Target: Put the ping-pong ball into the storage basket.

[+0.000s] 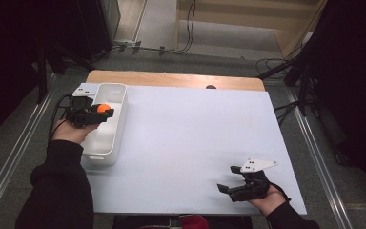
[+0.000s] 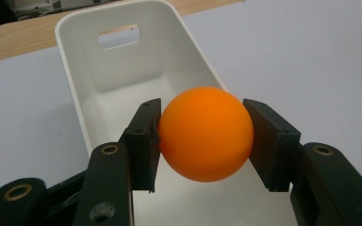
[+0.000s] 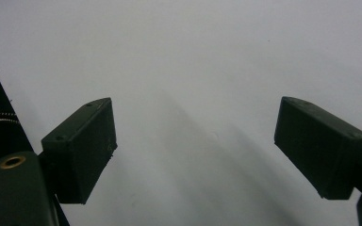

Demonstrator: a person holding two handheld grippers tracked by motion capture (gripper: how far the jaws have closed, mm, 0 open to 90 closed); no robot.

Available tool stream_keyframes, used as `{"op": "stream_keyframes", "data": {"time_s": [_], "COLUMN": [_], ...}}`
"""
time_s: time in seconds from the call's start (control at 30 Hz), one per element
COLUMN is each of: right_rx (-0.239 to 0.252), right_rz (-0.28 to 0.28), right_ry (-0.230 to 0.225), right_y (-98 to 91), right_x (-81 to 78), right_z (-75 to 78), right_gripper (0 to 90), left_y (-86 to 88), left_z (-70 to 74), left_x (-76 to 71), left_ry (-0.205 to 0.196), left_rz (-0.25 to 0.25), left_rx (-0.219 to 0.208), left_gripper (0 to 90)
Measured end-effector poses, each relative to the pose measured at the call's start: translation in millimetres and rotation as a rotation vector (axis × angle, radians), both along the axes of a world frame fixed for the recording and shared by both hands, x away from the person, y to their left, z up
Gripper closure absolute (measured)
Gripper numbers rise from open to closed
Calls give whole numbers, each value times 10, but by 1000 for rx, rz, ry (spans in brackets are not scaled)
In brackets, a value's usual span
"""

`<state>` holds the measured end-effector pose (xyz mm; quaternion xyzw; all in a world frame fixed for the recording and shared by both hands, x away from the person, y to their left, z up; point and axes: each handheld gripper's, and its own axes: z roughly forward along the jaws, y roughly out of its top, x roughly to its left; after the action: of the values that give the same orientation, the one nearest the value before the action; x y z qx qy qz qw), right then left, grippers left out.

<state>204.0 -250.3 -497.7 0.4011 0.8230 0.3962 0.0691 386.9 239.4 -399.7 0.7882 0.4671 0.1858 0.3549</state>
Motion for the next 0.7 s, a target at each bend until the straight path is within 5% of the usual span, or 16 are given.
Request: {"op": "stream_keyframes", "data": {"time_s": [0.7], "right_rx": [0], "right_rz": [0], "right_ry": [7], "right_y": [4], "right_x": [-4], "right_z": [0], "right_gripper": [122], "left_y": [6], "left_z": [-74], "left_x": [38], "left_ry": [22], "left_rz": [11], "left_rx": [-2], "left_gripper": [499]}}
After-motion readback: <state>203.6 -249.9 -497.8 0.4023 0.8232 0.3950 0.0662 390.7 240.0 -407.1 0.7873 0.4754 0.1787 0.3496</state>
